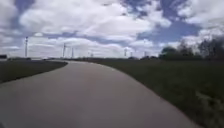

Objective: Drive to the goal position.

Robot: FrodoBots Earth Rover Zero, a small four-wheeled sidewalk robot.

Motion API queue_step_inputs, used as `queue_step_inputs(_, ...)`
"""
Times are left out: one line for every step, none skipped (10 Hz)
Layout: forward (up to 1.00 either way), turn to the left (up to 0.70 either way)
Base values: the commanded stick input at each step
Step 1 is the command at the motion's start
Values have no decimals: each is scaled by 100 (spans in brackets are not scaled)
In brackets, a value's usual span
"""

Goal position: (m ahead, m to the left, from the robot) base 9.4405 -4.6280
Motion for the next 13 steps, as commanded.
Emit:
queue_step_inputs(100,17)
queue_step_inputs(100,27)
queue_step_inputs(100,21)
queue_step_inputs(100,0)
queue_step_inputs(100,0)
queue_step_inputs(100,0)
queue_step_inputs(100,0)
queue_step_inputs(100,0)
queue_step_inputs(100,8)
queue_step_inputs(100,12)
queue_step_inputs(100,0)
queue_step_inputs(100,0)
queue_step_inputs(100,0)
